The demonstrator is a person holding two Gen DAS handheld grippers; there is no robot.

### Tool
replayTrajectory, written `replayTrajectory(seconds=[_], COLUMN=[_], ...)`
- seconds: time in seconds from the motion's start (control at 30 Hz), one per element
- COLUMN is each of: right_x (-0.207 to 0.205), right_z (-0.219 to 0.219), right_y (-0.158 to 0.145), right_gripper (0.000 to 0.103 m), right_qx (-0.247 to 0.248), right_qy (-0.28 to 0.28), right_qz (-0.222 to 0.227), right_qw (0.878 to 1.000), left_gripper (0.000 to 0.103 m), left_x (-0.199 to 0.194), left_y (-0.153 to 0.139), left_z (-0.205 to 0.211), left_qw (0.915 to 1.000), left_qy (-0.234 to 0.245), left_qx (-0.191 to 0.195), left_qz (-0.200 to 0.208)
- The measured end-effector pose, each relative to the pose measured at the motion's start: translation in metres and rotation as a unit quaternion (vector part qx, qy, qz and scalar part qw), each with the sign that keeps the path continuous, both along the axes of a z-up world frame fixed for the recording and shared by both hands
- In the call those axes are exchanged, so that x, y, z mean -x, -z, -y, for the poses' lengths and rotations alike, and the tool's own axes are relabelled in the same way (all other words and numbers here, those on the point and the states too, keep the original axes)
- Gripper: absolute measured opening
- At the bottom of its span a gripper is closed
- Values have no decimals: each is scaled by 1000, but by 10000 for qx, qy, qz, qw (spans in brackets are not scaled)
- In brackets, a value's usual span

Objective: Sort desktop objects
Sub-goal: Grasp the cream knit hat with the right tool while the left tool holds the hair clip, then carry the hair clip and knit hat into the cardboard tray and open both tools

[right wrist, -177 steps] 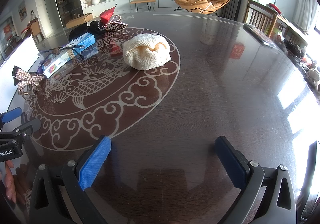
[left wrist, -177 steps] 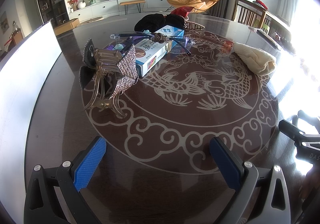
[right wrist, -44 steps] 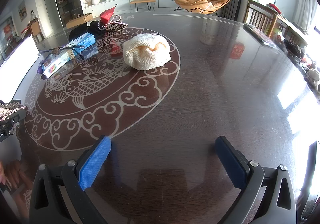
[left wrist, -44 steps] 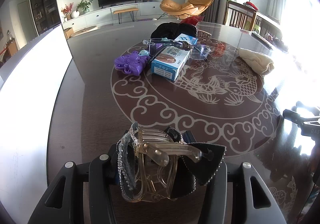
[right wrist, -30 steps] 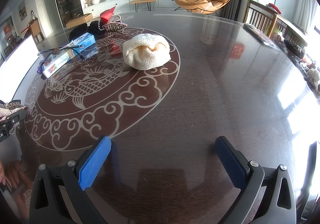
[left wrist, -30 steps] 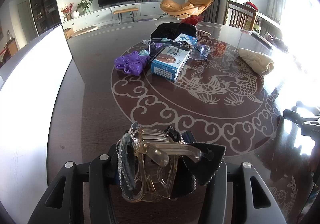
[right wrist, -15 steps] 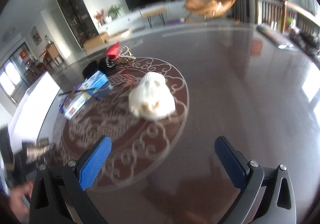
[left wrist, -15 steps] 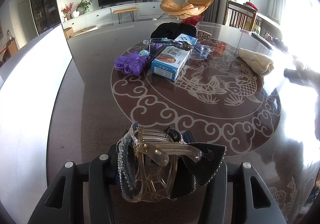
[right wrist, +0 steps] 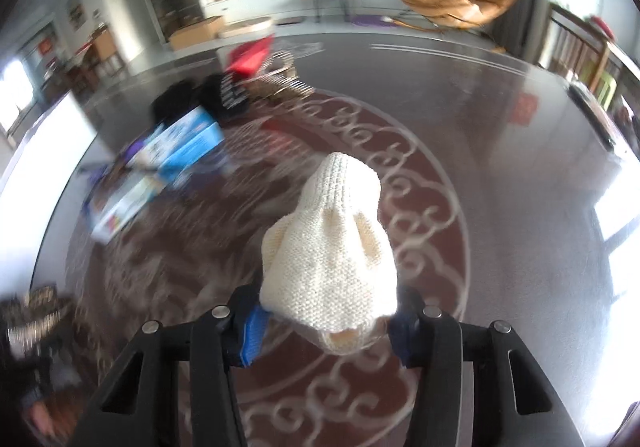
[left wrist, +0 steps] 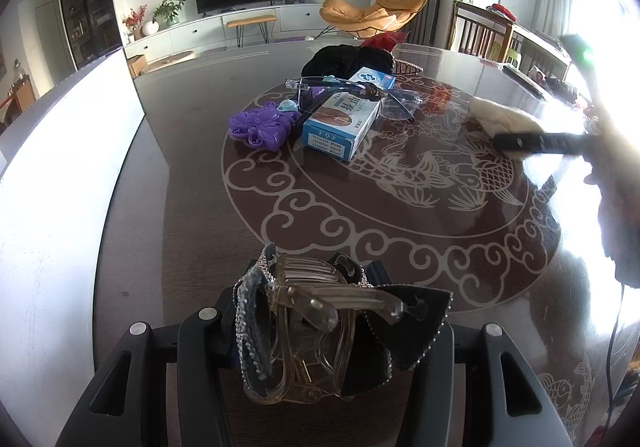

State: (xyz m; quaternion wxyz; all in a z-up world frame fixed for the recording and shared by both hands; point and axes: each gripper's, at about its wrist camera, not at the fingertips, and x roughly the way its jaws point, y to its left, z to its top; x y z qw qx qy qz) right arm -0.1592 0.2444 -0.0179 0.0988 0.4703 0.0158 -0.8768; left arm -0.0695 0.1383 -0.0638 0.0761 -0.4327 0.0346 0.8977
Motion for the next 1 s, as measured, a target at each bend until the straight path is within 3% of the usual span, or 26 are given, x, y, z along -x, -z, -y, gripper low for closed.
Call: replayTrajectory(seconds=[0.2, 0.33, 0.4, 0.43, 0.5, 0.53, 0.57, 0.6, 0.67, 0.73, 0.83, 0.9, 0.93, 0.97, 1.0], right_x=[-98, -156, -176, -184, -193, -194, -193, -196, -196, -192, -189, -184, -183, -183, -183], right_z=[26, 32, 27, 24, 15, 12, 12, 13, 16, 19, 24, 30, 32, 33, 33], right_y=[2, 2, 3, 4, 1, 1, 0, -1, -1, -3, -1, 3, 5, 3, 1], right_gripper=[51, 51, 55, 62, 80, 94, 99, 99, 99, 99, 99, 93, 72, 45, 46], right_qx=[236, 598, 717, 755, 807, 812, 778, 722, 555, 391, 458, 378, 277, 136, 203], right_qy=[-507, -701, -696, -684, -712, -750, -805, -900, -1081, -1185, -1240, -1214, -1149, -1054, -1042], right_qz=[-261, -311, -363, -403, -479, -494, -482, -444, -349, -270, -115, -49, -19, -92, -51], right_qw=[9981, 9953, 9943, 9940, 9930, 9926, 9925, 9923, 9920, 9918, 9912, 9919, 9930, 9943, 9943], left_gripper=[51, 51, 51, 52, 52, 53, 60, 74, 83, 83, 83, 81, 59, 46, 39], left_x=[0, -24, -42, -52, -64, -68, -69, -69, -68, -68, -70, -73, -75, -77, -77], left_y=[0, 1, 1, 1, 2, 2, 2, 2, 2, 1, 3, 4, 2, 1, 0], left_z=[0, -2, -5, -6, -4, 0, 3, 7, 16, 17, 9, 6, 7, 10, 12], left_qw=[10000, 9996, 9995, 9996, 9997, 9995, 9993, 9989, 9978, 9978, 9996, 9998, 9998, 9998, 9996], left_qy=[-1, 0, 43, 43, -50, -131, -186, -245, -293, -193, 6, 87, 69, -22, -53], left_qx=[0, -265, -299, -291, -256, -274, -320, -391, -582, -622, -251, -126, -168, -193, -263], left_qz=[-7, 6, 3, 0, -31, -35, -28, 2, 81, 101, 137, 133, 79, -5, -5])
